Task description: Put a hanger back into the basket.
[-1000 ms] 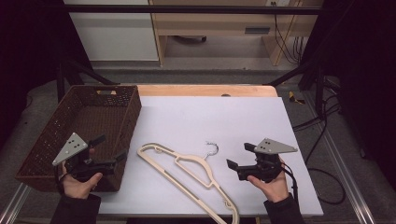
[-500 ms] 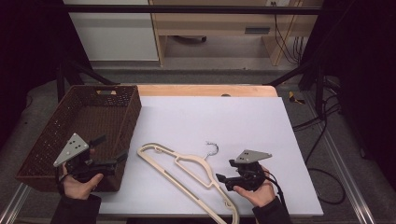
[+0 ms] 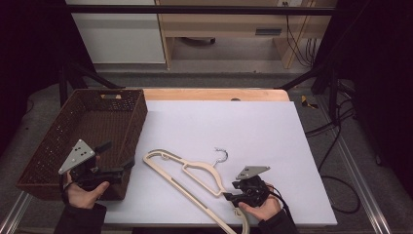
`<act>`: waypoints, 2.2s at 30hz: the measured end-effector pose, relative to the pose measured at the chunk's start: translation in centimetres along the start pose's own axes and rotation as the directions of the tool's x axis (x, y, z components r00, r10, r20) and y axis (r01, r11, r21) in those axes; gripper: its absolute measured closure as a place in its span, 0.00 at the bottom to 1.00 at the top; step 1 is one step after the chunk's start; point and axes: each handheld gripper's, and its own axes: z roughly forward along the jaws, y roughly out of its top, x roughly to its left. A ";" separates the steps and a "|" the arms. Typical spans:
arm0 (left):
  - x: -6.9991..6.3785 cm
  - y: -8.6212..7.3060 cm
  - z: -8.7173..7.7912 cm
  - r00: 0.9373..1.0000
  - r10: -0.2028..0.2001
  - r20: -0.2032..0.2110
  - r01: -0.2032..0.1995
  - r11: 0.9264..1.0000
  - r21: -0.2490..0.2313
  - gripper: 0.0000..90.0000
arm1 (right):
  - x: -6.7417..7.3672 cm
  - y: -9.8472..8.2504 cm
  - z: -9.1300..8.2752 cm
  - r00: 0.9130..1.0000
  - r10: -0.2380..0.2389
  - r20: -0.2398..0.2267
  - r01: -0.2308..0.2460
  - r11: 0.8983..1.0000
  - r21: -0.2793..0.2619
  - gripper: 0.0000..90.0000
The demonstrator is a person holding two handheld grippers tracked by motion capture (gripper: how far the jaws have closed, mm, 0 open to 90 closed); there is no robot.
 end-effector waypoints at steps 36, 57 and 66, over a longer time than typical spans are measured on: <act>-1.2 -0.1 1.0 0.999 0.029 0.027 -0.029 0.999 0.030 0.04 | -0.3 -0.5 -0.1 0.989 0.145 -0.025 -0.142 0.987 0.080 0.88; -6.9 0.5 8.0 0.974 0.115 0.197 -0.150 0.974 0.172 0.06 | -0.5 0.1 -1.7 0.996 0.080 -0.049 -0.080 0.997 0.006 0.90; -7.3 -0.1 12.5 0.959 0.114 0.260 -0.182 0.949 0.256 0.10 | -0.5 0.3 -2.0 0.998 0.046 -0.043 -0.046 0.999 -0.003 0.90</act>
